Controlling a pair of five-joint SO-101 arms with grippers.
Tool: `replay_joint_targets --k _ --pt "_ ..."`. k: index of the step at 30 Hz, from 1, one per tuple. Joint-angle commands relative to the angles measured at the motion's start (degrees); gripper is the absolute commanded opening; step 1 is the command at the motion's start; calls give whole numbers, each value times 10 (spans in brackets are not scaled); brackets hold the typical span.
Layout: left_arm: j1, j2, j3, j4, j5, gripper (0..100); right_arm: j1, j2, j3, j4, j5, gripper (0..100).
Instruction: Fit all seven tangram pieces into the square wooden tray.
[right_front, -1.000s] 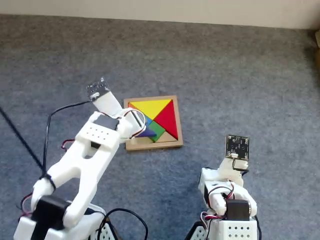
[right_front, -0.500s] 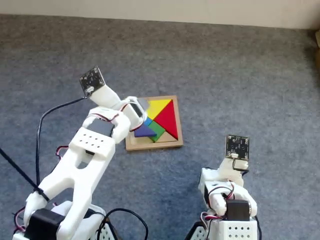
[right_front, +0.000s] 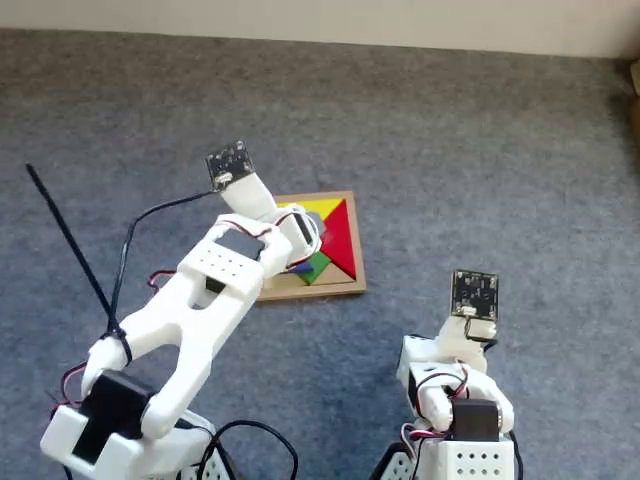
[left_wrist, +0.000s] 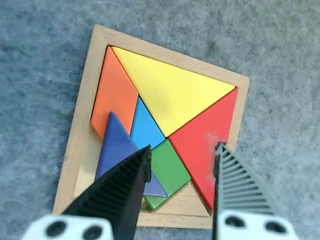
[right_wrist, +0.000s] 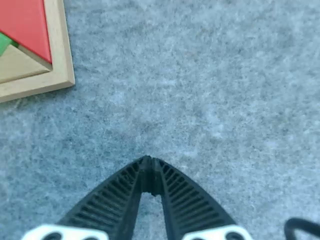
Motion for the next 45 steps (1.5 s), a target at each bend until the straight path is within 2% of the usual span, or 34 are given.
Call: replay_joint_targets --k 1,10,23,34,45 --pt "15 10 -33 -5 -9 200 6 -7 82 4 -5 12" --pt "12 32 -28 -4 -35 200 6 -7 82 4 -5 12" --pt "11 30 -31 87 -35 200 6 -7 82 4 -5 12" --pt "10 26 -34 120 -33 200 6 -7 82 4 -5 12" --pt "3 -178 42 139 -36 200 6 -7 82 4 -5 12"
